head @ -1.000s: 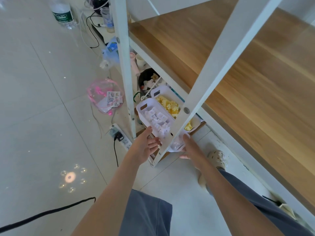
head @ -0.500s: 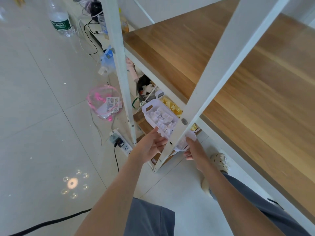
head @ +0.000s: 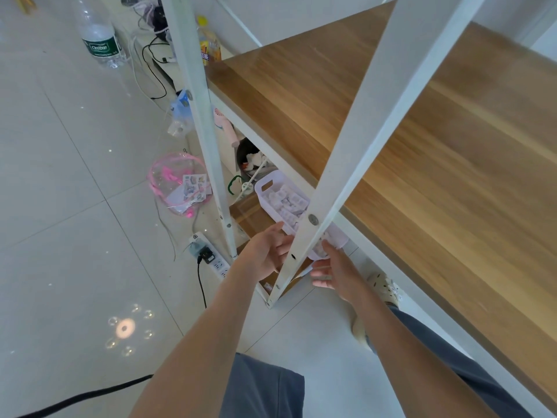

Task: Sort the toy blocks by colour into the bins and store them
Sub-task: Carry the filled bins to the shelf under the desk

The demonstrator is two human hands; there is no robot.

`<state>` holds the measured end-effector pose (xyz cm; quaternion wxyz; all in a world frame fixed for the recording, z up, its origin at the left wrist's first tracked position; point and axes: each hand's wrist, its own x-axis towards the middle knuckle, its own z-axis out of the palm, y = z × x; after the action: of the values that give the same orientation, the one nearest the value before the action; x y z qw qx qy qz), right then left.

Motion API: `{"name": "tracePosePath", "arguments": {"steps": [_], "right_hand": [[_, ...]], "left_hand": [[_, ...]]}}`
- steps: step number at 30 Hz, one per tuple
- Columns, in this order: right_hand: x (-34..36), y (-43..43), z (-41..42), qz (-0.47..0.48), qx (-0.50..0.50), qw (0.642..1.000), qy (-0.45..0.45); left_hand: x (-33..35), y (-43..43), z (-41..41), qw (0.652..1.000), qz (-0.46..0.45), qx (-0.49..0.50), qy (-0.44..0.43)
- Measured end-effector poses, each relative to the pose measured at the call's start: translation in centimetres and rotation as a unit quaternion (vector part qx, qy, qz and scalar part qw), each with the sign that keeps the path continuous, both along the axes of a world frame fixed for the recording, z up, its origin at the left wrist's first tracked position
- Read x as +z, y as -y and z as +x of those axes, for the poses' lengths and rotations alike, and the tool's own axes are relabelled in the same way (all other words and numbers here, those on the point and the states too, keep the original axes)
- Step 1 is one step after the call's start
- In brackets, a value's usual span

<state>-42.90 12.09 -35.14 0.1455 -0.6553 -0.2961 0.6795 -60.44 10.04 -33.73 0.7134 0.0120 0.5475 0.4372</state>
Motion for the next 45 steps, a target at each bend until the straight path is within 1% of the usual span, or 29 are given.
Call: {"name": "tracePosePath", "arguments": {"steps": [3, 4, 6, 7, 10, 15, 19, 21, 23, 24, 25, 27, 28, 29, 31, 32, 35, 37, 38, 40, 43, 45], "right_hand": [[1.2, 0.3, -0.4, -0.015, -0.024, 0.999, -0.019], [1.5, 0.7, -0.7, -0.011, -0.044, 0.999, -0.009], [2.0, 1.9, -1.8, 0.006, -0.063, 0.998, 0.015], [2.1, 2.6, -2.3, 0.010, -0.074, 0.997, 0.008], [3.3, 4.3, -3.2, 0.013, -0.091, 0.996, -0.012], [5.7, 6.2, -4.5, 0.059, -0.003, 0.998, 0.007], [8.7, 8.4, -4.4, 0.110, 0.030, 0.993, -0.003], [10.5, 9.9, -3.8, 0.138, 0.033, 0.990, -0.022], [12.0, 11.6, -3.0, 0.155, 0.025, 0.987, -0.040], [13.0, 12.6, -2.7, 0.164, 0.024, 0.986, -0.033], [13.6, 13.5, -2.1, 0.188, 0.037, 0.981, -0.019], [15.5, 15.5, -0.3, 0.267, 0.144, 0.951, 0.055], [16.6, 16.7, 1.1, 0.296, 0.192, 0.931, 0.094], [17.7, 17.3, 2.2, 0.306, 0.220, 0.919, 0.117], [20.1, 18.4, 4.3, 0.320, 0.227, 0.912, 0.120], [21.5, 18.9, 5.4, 0.346, 0.218, 0.905, 0.118], [24.9, 19.9, 8.7, 0.447, 0.174, 0.866, 0.140], [26.3, 20.2, 10.1, 0.482, 0.140, 0.851, 0.156], [27.2, 20.4, 11.3, 0.496, 0.117, 0.845, 0.164], [28.1, 20.4, 13.0, 0.500, 0.102, 0.838, 0.190], [29.2, 20.7, 17.3, 0.488, 0.090, 0.834, 0.242], [29.5, 21.0, 20.0, 0.467, 0.088, 0.835, 0.278]], "left_hand": [[1.7, 1.0, 0.0, 0.999, 0.009, -0.007, -0.048], [2.5, 1.7, 0.0, 0.998, 0.008, 0.005, -0.062], [3.5, 2.6, 0.0, 0.997, 0.005, 0.048, -0.062], [3.8, 3.0, 0.0, 0.996, 0.004, 0.060, -0.061], [4.7, 4.2, -0.2, 0.995, -0.010, 0.037, -0.090], [7.8, 7.0, 0.7, 0.994, 0.003, 0.024, -0.108], [9.3, 9.2, 2.1, 0.986, -0.013, 0.022, -0.162], [10.8, 10.4, 3.9, 0.981, -0.007, -0.018, -0.195], [12.5, 12.0, 6.3, 0.975, 0.018, -0.063, -0.211], [13.3, 12.5, 7.2, 0.966, 0.036, -0.086, -0.240], [14.0, 13.0, 8.1, 0.950, 0.060, -0.114, -0.284], [15.5, 13.7, 9.6, 0.893, 0.100, -0.173, -0.402], [16.5, 14.1, 10.7, 0.858, 0.122, -0.211, -0.453], [17.2, 14.4, 11.4, 0.827, 0.143, -0.241, -0.488], [18.9, 15.1, 13.0, 0.792, 0.200, -0.262, -0.513], [19.9, 15.8, 13.8, 0.784, 0.241, -0.246, -0.517], [22.6, 18.1, 16.6, 0.784, 0.372, -0.149, -0.475], [23.9, 18.5, 18.0, 0.781, 0.419, -0.121, -0.448], [24.7, 18.2, 19.2, 0.779, 0.440, -0.127, -0.428], [25.6, 17.3, 20.9, 0.785, 0.451, -0.142, -0.401], [26.7, 16.0, 24.9, 0.760, 0.465, -0.187, -0.413], [26.8, 15.2, 27.7, 0.735, 0.471, -0.219, -0.435]]}}
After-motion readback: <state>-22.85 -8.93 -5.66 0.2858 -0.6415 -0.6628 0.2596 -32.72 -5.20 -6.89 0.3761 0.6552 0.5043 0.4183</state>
